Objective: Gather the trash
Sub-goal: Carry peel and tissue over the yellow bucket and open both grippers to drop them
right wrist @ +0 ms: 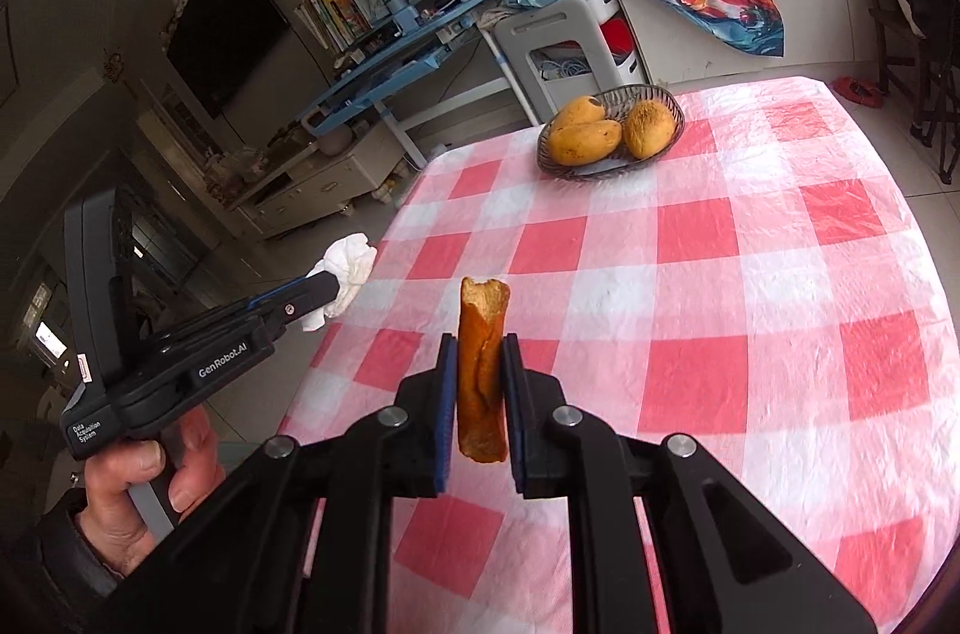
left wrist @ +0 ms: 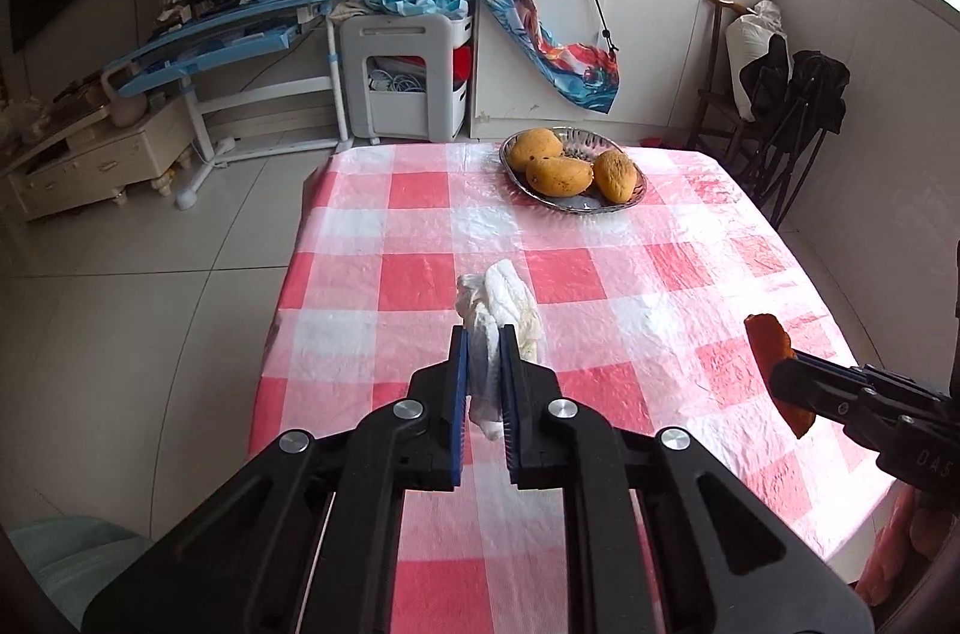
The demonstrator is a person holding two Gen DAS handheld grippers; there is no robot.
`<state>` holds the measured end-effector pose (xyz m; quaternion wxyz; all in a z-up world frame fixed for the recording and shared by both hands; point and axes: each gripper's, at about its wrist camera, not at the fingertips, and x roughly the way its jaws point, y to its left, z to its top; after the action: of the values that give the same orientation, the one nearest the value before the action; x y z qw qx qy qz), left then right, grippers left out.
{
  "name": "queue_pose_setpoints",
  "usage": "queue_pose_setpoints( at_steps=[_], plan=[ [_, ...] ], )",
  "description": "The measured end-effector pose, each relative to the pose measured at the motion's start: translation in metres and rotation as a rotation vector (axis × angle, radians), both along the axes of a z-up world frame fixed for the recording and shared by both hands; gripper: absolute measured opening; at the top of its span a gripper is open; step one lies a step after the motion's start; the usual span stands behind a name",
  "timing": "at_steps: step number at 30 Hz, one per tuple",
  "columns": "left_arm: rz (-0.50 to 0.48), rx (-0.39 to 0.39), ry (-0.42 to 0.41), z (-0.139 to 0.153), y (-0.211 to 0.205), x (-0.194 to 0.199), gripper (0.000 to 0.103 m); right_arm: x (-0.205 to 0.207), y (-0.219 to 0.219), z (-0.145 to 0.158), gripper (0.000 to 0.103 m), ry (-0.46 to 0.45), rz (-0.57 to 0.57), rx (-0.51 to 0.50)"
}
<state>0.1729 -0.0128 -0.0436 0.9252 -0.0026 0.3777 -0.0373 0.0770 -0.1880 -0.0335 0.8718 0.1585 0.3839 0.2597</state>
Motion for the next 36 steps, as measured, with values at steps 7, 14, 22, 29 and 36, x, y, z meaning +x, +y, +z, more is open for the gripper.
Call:
queue_pose_setpoints(
  at_steps=[7, 14, 22, 29, 36],
  plan=[
    [-0.003, 0.026, -0.038, 0.01, -0.004, -0.048, 0.01, -0.044, -0.01, 0.01, 0.016, -0.052, -0.026, 0.0],
    [-0.009, 0.037, -0.059, 0.014, -0.009, -0.085, 0.01, -0.072, -0.014, 0.009, 0.016, -0.072, -0.035, -0.008],
    [-0.019, 0.037, -0.054, 0.011, -0.013, -0.117, 0.01, -0.104, -0.01, 0.002, 0.016, -0.061, -0.009, -0.014],
    [-0.027, 0.041, -0.047, 0.004, -0.019, -0.146, 0.01, -0.14, 0.001, -0.005, 0.016, -0.046, 0.04, -0.042],
    [-0.06, 0.024, 0.017, -0.018, -0.024, -0.179, 0.01, -0.179, 0.017, -0.02, 0.016, 0.022, 0.099, -0.144]
  ],
)
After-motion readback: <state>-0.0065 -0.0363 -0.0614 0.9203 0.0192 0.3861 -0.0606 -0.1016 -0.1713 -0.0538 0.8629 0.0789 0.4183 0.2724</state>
